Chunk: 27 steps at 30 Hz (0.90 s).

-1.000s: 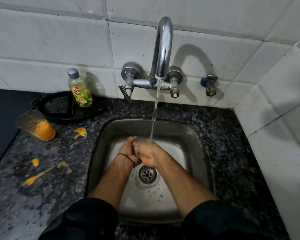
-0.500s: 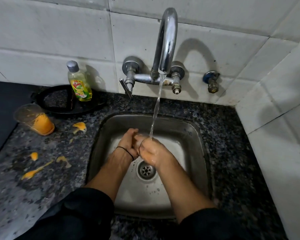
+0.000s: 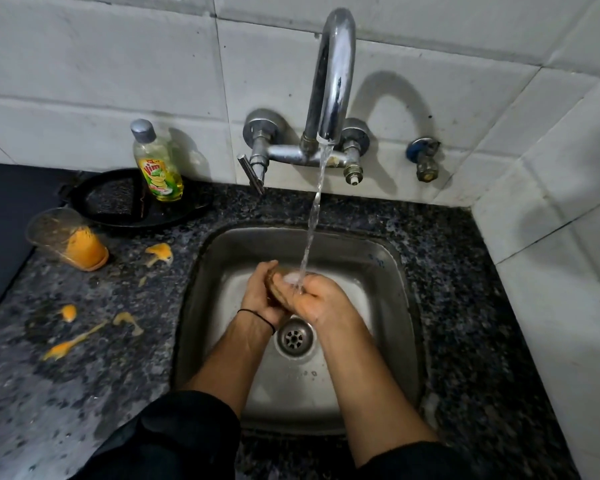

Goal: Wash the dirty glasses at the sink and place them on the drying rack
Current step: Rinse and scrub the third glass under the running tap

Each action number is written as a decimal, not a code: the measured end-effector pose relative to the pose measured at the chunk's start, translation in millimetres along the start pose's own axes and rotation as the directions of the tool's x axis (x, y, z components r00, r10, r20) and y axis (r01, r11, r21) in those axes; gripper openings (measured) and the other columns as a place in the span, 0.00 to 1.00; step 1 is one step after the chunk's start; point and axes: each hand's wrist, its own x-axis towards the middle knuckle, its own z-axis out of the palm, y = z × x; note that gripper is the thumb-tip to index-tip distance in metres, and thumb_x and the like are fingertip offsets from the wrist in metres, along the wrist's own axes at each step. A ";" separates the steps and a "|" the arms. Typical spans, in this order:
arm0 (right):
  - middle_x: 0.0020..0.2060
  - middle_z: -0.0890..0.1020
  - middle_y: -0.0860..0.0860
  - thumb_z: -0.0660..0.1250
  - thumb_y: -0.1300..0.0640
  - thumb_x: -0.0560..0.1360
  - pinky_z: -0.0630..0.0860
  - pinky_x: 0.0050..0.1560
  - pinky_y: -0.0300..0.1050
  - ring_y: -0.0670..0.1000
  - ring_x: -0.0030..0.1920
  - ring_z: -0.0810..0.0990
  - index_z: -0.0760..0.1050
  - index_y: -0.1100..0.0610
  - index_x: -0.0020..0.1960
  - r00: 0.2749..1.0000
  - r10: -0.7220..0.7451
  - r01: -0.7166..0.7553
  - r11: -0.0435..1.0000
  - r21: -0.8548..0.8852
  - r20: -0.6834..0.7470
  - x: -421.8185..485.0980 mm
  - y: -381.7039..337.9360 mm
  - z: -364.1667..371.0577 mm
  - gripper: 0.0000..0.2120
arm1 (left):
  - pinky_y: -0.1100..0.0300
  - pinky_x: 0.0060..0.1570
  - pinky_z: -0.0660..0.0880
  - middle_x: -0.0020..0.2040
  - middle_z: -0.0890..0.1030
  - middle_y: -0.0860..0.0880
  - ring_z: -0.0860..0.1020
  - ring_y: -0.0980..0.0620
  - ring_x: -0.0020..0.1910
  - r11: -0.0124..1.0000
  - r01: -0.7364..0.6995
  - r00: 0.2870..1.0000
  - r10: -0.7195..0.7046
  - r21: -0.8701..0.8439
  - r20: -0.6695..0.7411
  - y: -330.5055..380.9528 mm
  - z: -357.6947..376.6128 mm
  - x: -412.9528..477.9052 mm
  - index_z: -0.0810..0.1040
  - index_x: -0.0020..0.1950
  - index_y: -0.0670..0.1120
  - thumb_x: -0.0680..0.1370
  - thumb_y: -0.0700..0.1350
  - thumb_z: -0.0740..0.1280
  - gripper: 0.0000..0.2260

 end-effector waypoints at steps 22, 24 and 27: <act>0.45 0.84 0.62 0.58 0.68 0.83 0.83 0.53 0.45 0.55 0.53 0.83 0.81 0.69 0.49 0.925 -0.289 0.375 0.798 -0.472 0.246 1.4 33.5 -20.5 0.13 | 0.53 0.49 0.77 0.40 0.76 0.44 0.78 0.47 0.39 0.994 -0.108 0.981 0.108 -0.004 0.163 -9.4 -22.7 13.3 0.76 0.39 0.44 0.76 0.51 0.67 0.12; 0.42 0.85 0.59 0.62 0.65 0.82 0.83 0.46 0.42 0.52 0.50 0.84 0.84 0.66 0.45 0.941 -0.269 0.338 0.797 -0.501 0.206 -2.4 40.5 -17.2 0.14 | 0.54 0.47 0.76 0.38 0.76 0.44 0.78 0.48 0.36 0.995 -0.100 0.987 0.102 -0.021 0.123 -11.6 -22.1 11.0 0.76 0.35 0.43 0.78 0.51 0.64 0.16; 0.41 0.84 0.55 0.62 0.55 0.81 0.77 0.45 0.44 0.54 0.48 0.83 0.82 0.57 0.47 0.893 -0.391 0.357 0.320 -0.878 0.221 0.1 45.5 -23.3 0.11 | 0.54 0.42 0.74 0.27 0.78 0.44 0.80 0.47 0.27 0.999 0.004 1.000 -0.005 0.041 0.020 -7.4 -16.2 6.0 0.78 0.26 0.42 0.81 0.50 0.60 0.26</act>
